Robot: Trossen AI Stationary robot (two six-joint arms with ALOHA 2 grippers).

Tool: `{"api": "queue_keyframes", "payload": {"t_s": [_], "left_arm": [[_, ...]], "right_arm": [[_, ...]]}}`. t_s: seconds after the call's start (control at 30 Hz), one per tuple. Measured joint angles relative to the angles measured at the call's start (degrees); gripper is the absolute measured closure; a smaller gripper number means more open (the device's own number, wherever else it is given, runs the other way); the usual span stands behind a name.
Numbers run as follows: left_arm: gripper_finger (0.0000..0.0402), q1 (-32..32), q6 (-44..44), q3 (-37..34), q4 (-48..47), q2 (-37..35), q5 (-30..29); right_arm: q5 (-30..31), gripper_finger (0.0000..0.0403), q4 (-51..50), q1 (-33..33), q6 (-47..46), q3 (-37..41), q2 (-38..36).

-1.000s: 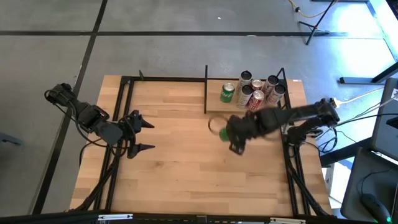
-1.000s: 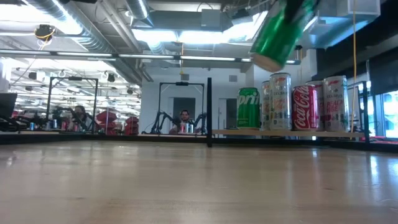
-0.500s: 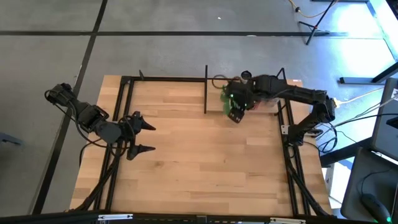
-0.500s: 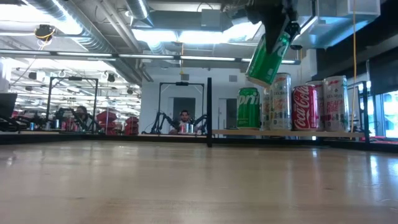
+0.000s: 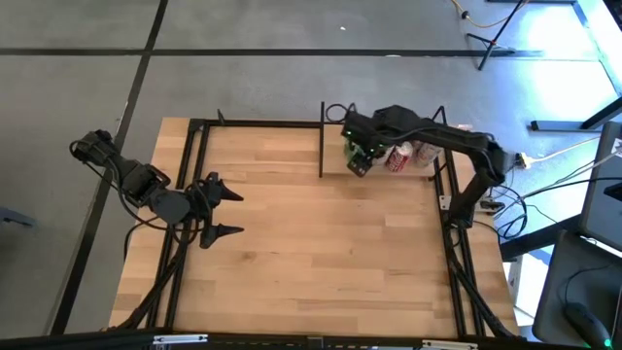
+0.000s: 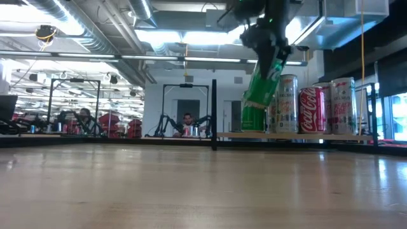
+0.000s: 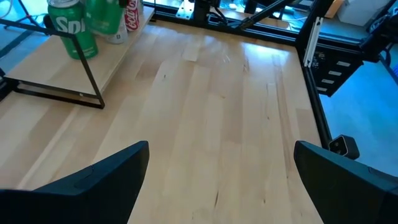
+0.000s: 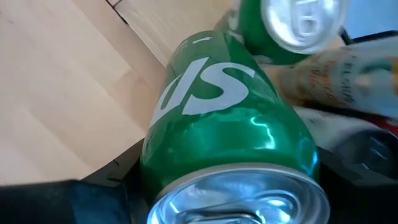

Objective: Place canned beverage on shelf
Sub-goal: Put the green soda can on the shelf aligned with the other green soda can

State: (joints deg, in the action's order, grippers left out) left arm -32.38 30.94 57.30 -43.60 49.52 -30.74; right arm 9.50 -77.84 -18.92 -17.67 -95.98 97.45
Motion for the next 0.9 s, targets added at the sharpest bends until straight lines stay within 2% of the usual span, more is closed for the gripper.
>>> {"api": "queue_keyframes", "payload": {"t_s": [0.47,0.9], "left_arm": [[0.0013,0.0,-0.02,0.0,0.01,0.01,0.08],[0.0013,-0.02,0.0,0.0,0.05,0.0,0.22]], "right_arm": [[1.55,0.0132,0.44,-0.26,4.27,0.09,9.34],[4.24,0.0132,0.24,-0.24,7.58,0.0,12.05]]}}
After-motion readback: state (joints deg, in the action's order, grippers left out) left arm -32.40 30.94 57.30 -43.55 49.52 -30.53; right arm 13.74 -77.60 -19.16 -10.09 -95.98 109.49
